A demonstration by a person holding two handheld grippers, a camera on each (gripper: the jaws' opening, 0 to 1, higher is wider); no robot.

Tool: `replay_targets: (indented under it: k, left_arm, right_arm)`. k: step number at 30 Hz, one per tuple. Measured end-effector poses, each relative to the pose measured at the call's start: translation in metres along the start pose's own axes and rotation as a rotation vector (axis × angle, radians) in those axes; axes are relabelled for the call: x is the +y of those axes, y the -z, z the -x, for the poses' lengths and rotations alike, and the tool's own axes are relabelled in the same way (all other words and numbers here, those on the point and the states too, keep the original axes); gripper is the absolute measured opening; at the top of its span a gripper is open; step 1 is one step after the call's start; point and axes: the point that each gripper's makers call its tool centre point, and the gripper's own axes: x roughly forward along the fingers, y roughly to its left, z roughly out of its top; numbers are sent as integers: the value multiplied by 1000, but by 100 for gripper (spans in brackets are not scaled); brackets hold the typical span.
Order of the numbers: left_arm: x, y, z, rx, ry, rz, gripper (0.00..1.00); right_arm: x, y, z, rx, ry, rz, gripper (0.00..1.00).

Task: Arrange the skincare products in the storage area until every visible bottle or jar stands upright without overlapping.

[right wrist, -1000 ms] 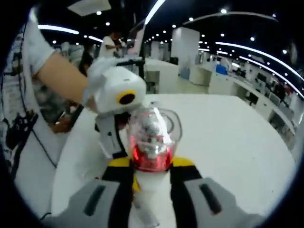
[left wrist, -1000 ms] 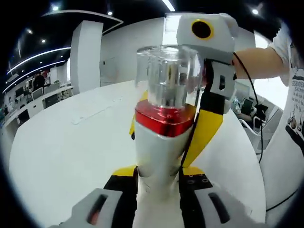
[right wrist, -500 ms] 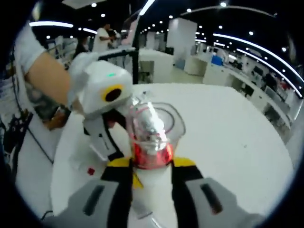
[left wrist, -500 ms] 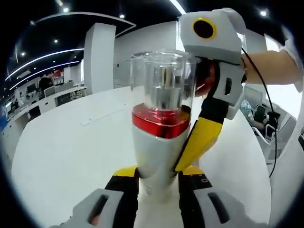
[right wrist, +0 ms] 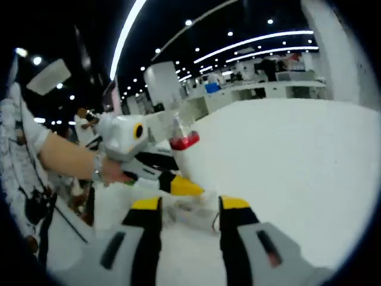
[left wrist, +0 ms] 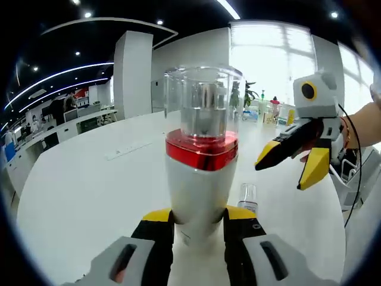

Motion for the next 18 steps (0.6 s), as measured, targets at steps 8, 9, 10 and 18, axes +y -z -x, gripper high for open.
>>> replay_targets:
  k: [8, 9, 10, 18]
  left_arm:
    - [-6, -4, -8, -4, 0, 28, 32]
    - [-7, -5, -8, -3, 2, 31, 32]
    - [-7, -5, -9, -1, 3, 31, 32]
    - [-13, -8, -16, 4, 13, 30, 32]
  right_arm:
    - [8, 29, 34, -16, -17, -151, 42]
    - [7, 31, 39, -29, -17, -197, 42]
    - [6, 30, 41, -50, -12, -212, 42]
    - [-7, 26, 58, -138, 20, -293, 42]
